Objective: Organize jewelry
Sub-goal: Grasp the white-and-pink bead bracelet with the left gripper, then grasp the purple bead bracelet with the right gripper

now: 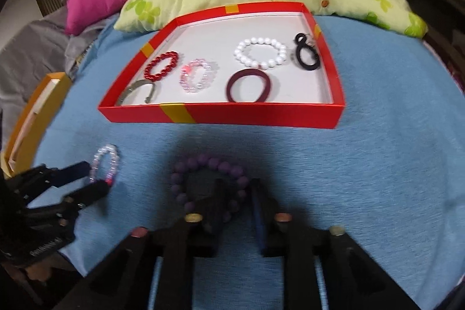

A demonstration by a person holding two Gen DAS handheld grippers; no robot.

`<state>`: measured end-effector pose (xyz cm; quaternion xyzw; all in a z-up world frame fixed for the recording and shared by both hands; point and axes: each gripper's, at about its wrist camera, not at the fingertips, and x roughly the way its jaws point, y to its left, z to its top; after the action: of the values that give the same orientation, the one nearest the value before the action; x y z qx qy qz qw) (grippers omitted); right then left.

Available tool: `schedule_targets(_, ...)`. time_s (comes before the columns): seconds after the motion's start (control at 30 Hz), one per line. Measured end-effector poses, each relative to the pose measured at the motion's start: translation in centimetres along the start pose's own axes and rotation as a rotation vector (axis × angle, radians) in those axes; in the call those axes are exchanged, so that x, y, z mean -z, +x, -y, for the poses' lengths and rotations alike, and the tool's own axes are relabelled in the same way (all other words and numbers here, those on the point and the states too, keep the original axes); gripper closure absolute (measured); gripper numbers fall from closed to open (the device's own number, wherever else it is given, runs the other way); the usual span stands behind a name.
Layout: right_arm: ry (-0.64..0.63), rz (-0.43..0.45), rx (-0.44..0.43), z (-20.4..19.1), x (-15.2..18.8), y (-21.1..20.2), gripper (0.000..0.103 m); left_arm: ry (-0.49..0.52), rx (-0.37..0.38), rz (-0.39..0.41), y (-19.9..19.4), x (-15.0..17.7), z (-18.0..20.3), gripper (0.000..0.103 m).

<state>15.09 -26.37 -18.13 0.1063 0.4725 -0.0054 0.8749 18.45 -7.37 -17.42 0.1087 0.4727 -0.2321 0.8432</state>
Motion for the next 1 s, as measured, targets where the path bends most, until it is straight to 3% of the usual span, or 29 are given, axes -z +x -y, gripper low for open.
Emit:
schedule_targets(0.13,0.016,0.0,-0.01,0.5,0.0,-0.3,0.093,-0.017,0.012,-0.002,-0.1,0.0,-0.4,0.053)
schedule_targets(0.23,0.019,-0.004,-0.013,0.6,0.1,-0.3,0.093,-0.023,0.012,-0.011,0.2,0.0,-0.3,0.04)
schedule_targets(0.43,0.058,-0.018,-0.032,1.0,0.0,-0.1,0.092,-0.021,0.018,0.005,0.5,-0.1,-0.3,0.039)
schedule_targets(0.47,0.061,-0.019,-0.035,1.0,0.0,-0.1,0.092,-0.028,0.023,0.01,0.4,-0.2,-0.5,0.043)
schedule_targets(0.6,0.086,-0.029,-0.07,1.6,-0.2,-0.2,0.091,-0.034,0.058,0.025,0.2,-0.3,-0.6,0.082)
schedule_targets(0.63,0.096,-0.034,-0.086,1.8,-0.2,-0.3,0.091,-0.032,0.072,0.025,0.2,-0.2,-0.5,0.085)
schedule_targets(0.87,0.093,-0.03,-0.152,2.4,-0.4,-0.9,0.088,0.01,0.106,0.029,-0.1,-0.1,0.3,0.092)
schedule_targets(1.0,0.044,-0.033,-0.174,1.4,-0.1,-0.8,0.059,-0.001,0.104,0.021,0.1,-0.1,0.0,0.092)
